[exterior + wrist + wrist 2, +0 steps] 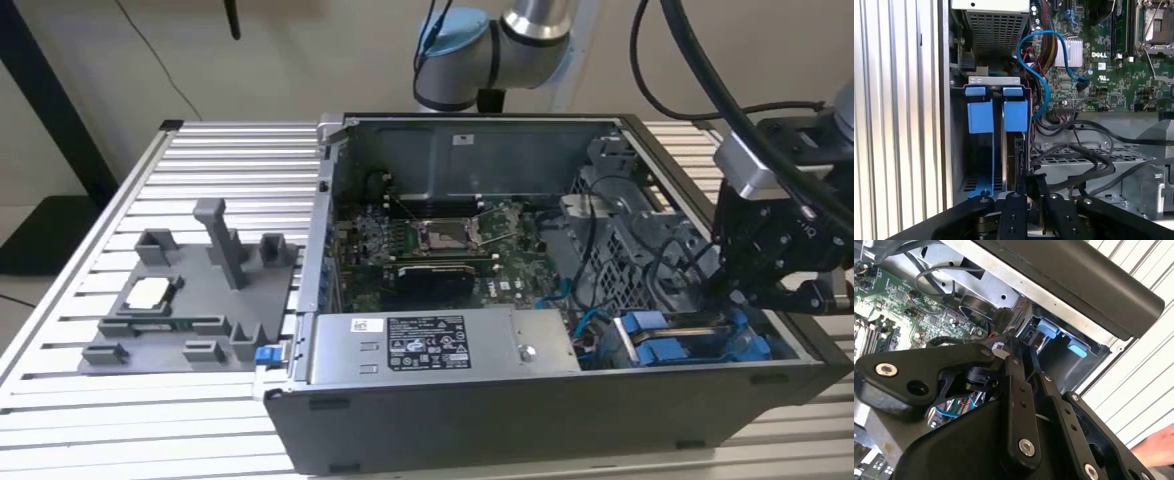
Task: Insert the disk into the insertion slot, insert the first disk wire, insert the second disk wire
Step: 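Insert the first disk wire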
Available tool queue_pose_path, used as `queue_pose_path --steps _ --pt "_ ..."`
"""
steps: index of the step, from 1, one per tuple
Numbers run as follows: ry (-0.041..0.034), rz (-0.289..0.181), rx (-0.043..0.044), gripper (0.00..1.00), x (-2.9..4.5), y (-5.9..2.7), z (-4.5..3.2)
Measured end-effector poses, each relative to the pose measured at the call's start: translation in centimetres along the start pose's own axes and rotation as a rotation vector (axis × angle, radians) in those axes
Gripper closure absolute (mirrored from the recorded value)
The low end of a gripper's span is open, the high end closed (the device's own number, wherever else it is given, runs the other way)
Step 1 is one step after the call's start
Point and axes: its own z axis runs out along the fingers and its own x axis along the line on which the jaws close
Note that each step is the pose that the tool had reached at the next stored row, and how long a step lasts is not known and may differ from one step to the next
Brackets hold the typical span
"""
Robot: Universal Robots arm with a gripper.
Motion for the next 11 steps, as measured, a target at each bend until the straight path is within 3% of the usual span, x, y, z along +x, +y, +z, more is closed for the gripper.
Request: queue_pose_path --steps 5,11 --pt "-0.0007 0.0 -0.0004 0.81 0.24 -0.04 0.4" --pt "-0.0102 0.0 -0.0006 0.81 0.26 -0.05 0.61"
